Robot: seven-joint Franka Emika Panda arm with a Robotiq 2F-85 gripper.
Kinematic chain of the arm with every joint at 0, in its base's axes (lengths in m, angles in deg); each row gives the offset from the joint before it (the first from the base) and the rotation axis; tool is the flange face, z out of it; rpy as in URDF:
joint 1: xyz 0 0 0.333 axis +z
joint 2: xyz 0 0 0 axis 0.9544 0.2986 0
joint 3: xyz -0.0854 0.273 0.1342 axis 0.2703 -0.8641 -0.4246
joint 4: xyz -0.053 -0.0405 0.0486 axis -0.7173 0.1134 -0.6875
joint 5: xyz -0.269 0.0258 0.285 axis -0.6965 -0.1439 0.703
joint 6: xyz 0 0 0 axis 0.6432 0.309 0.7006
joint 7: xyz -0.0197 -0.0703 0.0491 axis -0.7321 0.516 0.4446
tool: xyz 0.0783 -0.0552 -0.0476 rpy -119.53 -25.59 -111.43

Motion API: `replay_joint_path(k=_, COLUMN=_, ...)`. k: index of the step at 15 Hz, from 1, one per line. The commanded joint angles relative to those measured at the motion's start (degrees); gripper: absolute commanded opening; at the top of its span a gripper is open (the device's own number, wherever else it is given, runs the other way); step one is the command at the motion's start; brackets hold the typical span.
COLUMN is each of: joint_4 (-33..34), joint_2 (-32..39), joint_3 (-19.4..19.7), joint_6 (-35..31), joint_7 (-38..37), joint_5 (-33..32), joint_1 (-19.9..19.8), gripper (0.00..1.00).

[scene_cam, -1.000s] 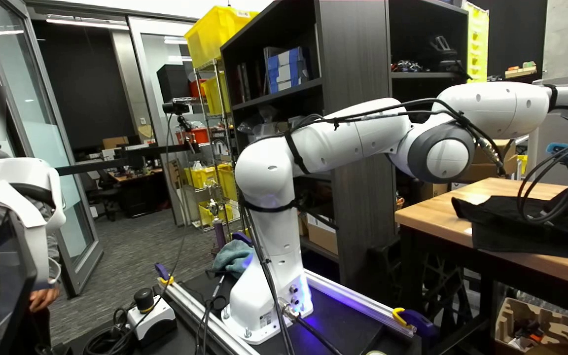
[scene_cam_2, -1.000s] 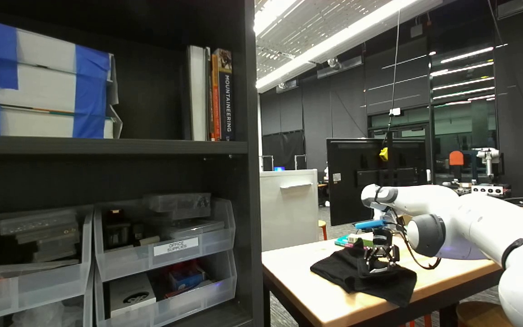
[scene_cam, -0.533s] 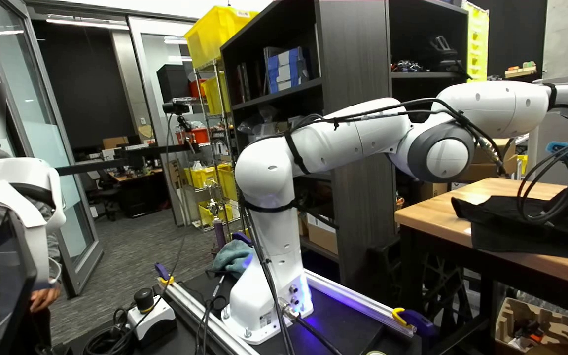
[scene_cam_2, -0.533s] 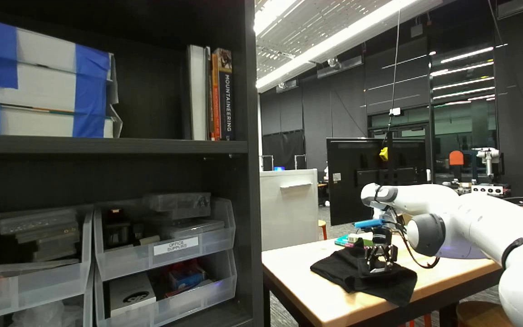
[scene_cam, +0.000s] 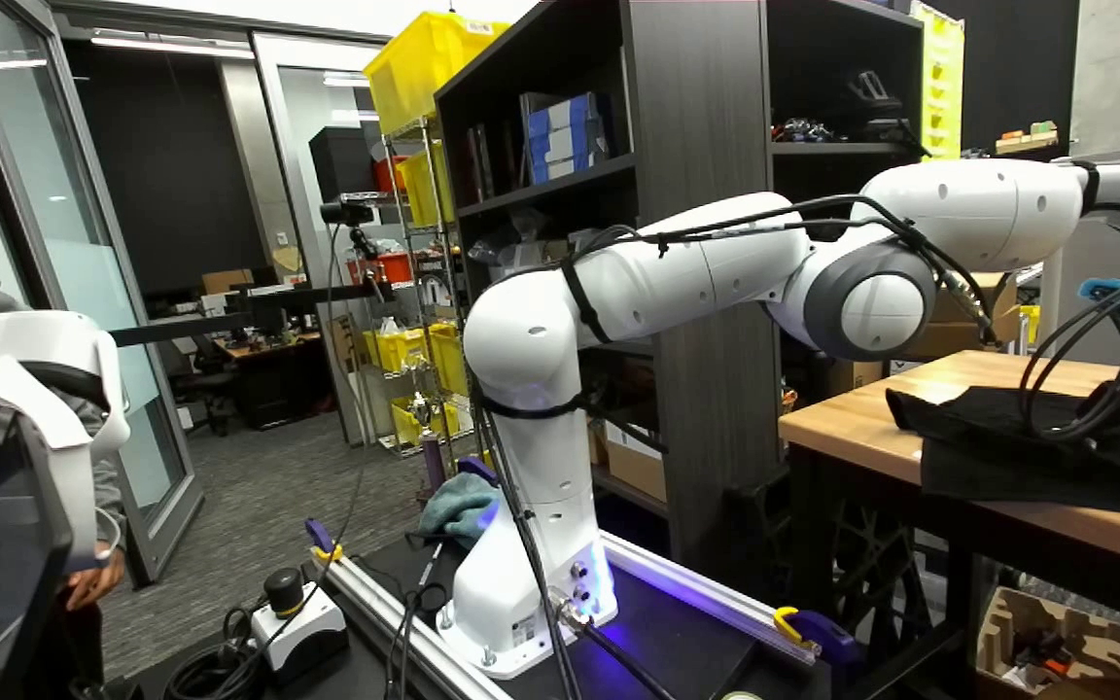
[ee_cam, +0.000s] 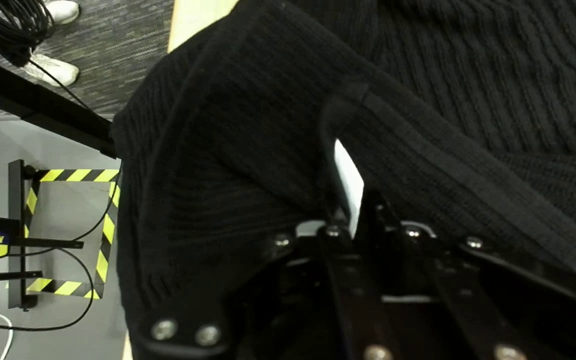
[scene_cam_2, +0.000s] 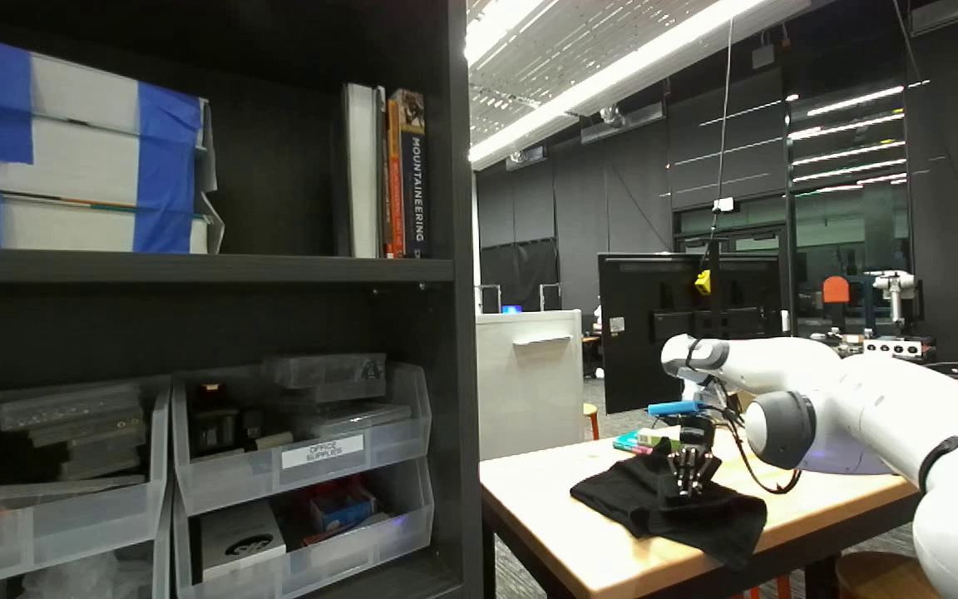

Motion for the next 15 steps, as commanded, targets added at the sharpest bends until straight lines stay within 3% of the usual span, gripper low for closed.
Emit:
replay_joint_path(k=1, joint_4=-1.81, joint_2=-1.54, joint_3=-2.96, joint_6=0.22, joint_7=-1.15, joint_5=3.58, joint_1=-2.16, gripper=0.0)
replay_joint_path(k=9, joint_4=0.17, joint_2=0.94, joint_3=-11.51, joint_6=-2.28, joint_7=-10.97, joint_5=16.96, joint_1=-10.46, gripper=0.01)
replay_joint_path(k=15, joint_4=1.41, joint_2=1.67, joint_3=-11.63, joint_6=-16.63, joint_7=-13.71, joint_5=19.92, joint_1=-10.29, gripper=0.01)
